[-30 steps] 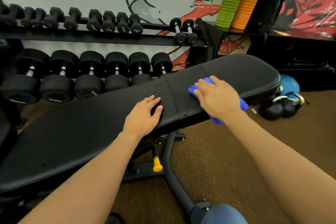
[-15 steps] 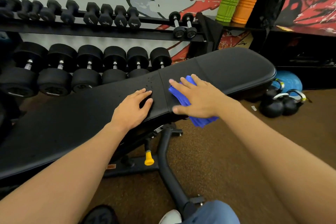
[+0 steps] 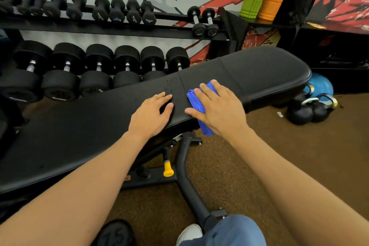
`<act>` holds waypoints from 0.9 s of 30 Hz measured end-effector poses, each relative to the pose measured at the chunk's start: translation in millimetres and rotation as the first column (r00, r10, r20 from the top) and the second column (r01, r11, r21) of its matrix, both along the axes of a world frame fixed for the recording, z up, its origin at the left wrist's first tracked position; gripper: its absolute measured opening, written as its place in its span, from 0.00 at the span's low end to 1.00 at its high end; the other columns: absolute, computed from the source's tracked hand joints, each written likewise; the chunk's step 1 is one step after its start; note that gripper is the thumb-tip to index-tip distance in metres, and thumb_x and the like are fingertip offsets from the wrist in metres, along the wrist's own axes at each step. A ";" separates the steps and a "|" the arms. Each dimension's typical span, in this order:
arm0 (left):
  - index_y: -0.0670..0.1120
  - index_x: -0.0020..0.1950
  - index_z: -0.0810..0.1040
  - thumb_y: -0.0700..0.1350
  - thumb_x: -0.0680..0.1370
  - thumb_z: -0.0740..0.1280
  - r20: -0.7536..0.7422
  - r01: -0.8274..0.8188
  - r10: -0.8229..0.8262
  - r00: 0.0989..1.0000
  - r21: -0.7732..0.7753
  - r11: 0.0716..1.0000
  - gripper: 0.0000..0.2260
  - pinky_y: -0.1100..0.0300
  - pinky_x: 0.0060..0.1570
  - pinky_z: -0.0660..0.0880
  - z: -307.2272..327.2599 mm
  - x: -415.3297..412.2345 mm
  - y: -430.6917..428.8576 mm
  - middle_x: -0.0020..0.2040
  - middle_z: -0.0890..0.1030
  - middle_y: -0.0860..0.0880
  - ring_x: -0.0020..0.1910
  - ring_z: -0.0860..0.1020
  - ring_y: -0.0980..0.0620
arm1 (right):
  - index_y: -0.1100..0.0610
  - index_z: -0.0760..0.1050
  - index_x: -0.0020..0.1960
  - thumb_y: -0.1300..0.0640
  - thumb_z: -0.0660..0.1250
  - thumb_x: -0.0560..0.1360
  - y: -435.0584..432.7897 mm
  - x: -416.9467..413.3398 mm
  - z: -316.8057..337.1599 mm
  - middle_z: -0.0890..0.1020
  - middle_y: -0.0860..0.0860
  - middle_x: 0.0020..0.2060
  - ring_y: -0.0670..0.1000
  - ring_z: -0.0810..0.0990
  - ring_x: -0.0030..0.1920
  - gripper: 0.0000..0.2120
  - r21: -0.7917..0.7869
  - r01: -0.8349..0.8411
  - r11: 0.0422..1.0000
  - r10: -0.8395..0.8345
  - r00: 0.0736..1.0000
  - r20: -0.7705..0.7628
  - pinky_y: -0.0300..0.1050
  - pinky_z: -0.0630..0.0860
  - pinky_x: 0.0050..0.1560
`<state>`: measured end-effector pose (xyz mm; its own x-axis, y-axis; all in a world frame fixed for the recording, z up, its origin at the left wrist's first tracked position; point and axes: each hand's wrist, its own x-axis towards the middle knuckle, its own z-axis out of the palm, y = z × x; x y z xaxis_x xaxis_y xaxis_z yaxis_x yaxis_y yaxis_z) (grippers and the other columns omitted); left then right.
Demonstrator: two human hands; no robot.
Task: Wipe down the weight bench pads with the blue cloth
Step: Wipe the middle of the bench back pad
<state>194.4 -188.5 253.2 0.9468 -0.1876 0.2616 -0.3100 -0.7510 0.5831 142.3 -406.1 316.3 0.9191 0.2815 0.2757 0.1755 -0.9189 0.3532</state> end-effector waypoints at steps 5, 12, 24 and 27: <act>0.61 0.77 0.68 0.61 0.84 0.54 -0.003 0.052 -0.052 0.999 -0.004 0.999 0.21 0.50 0.73 0.64 -2.2 1.2 5.3 0.79 0.66 0.58 0.79 0.61 0.55 | 0.51 0.69 0.75 0.33 0.42 0.81 -15.0 5.8 11.4 0.71 0.51 0.74 0.58 0.64 0.76 0.35 0.046 0.098 0.994 -0.100 0.995 0.030 0.57 0.61 0.74; 0.61 0.77 0.68 0.62 0.84 0.53 0.003 0.042 -0.042 0.999 -0.008 0.999 0.22 0.48 0.72 0.65 -3.8 0.6 5.2 0.79 0.65 0.59 0.79 0.59 0.57 | 0.53 0.66 0.76 0.38 0.41 0.83 36.7 2.3 -1.5 0.70 0.53 0.74 0.62 0.61 0.77 0.31 0.111 0.251 0.962 -0.250 0.968 -0.018 0.59 0.64 0.72; 0.60 0.77 0.68 0.61 0.84 0.54 0.035 0.033 -0.033 0.999 -0.006 0.999 0.22 0.52 0.72 0.66 -2.6 -3.2 6.9 0.79 0.66 0.58 0.79 0.60 0.56 | 0.56 0.69 0.73 0.42 0.48 0.83 26.8 25.9 12.1 0.73 0.55 0.72 0.63 0.63 0.75 0.27 0.131 0.355 0.926 -0.357 0.934 -0.007 0.59 0.65 0.70; 0.60 0.77 0.68 0.61 0.84 0.53 0.025 0.029 -0.029 0.999 -0.002 1.000 0.22 0.52 0.72 0.66 -2.6 -4.1 7.0 0.79 0.65 0.59 0.79 0.59 0.57 | 0.56 0.68 0.75 0.39 0.47 0.83 36.4 11.6 3.2 0.72 0.55 0.73 0.62 0.62 0.76 0.30 0.123 0.263 0.957 -0.263 0.965 -0.013 0.59 0.64 0.73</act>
<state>190.3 -181.5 250.6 0.9341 -0.2143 0.2855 -0.3460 -0.7403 0.5764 153.9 -369.7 319.5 0.9550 -0.0061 0.2964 -0.0791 -0.9688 0.2349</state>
